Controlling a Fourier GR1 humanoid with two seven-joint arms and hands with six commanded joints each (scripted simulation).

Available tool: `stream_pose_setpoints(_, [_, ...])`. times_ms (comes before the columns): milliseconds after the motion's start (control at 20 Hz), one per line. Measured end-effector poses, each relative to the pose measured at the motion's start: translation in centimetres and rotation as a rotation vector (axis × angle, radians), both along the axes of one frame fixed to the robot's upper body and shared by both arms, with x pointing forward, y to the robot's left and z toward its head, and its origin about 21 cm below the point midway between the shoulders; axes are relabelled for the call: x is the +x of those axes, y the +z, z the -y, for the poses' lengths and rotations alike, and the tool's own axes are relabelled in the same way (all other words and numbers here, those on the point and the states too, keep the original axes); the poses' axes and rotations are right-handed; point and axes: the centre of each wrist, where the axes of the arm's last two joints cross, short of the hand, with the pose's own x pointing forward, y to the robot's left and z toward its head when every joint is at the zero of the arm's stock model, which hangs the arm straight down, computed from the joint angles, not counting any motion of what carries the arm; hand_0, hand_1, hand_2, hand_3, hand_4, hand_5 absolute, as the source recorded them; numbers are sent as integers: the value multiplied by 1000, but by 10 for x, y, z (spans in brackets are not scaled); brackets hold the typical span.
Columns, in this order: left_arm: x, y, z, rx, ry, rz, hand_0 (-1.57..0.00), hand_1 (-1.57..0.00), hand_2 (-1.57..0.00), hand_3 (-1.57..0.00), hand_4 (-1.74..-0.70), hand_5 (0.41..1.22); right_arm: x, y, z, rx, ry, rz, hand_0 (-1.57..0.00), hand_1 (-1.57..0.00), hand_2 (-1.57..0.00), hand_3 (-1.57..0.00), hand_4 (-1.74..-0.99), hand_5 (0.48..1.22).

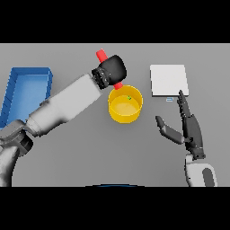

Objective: Pick up the red beaker and tilt it to pour out 1 green nut into yellow bowl. Pick up the yellow bowl and place it on the metallic measuring scale.

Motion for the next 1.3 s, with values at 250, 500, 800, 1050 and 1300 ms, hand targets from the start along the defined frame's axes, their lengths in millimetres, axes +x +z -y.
stream_pose_setpoints(250, [-2, 1, 9, 165, -86, 76, -1571, -1571, -1571, -1565, -1736, 1221, 0, 0, 3, 17, 2, 4, 1, 1, 1, 1, -1129, 566])
stream_pose_setpoints(500, [-3, -1, 19, 278, -165, 154, -1571, -1571, -1571, -1569, -1733, 1221, 1, 2, -2, 15, 6, 14, 1, 1, 1, 1, -1133, 579])
stream_pose_setpoints(800, [5, 50, 41, 397, -251, 290, -1571, -1571, -1571, -1570, -1729, 1221, 2, 2, -3, 6, -2, 17, 1, 1, 1, 1, -1138, 565])
stream_pose_setpoints(1050, [32, 139, 23, 299, -135, 428, -1571, -1571, -1571, -1571, -1720, 1221, 3, 1, -1, -1, 2, 18, 1, 1, 1, 1, -1128, 554])
stream_pose_setpoints(1300, [55, 218, -37, -124, 272, 376, -1571, -1571, -1571, -1515, -1733, 1221, 3, -1, -3, 20, 47, 35, 1, 1, 1, 1, -1104, 576])
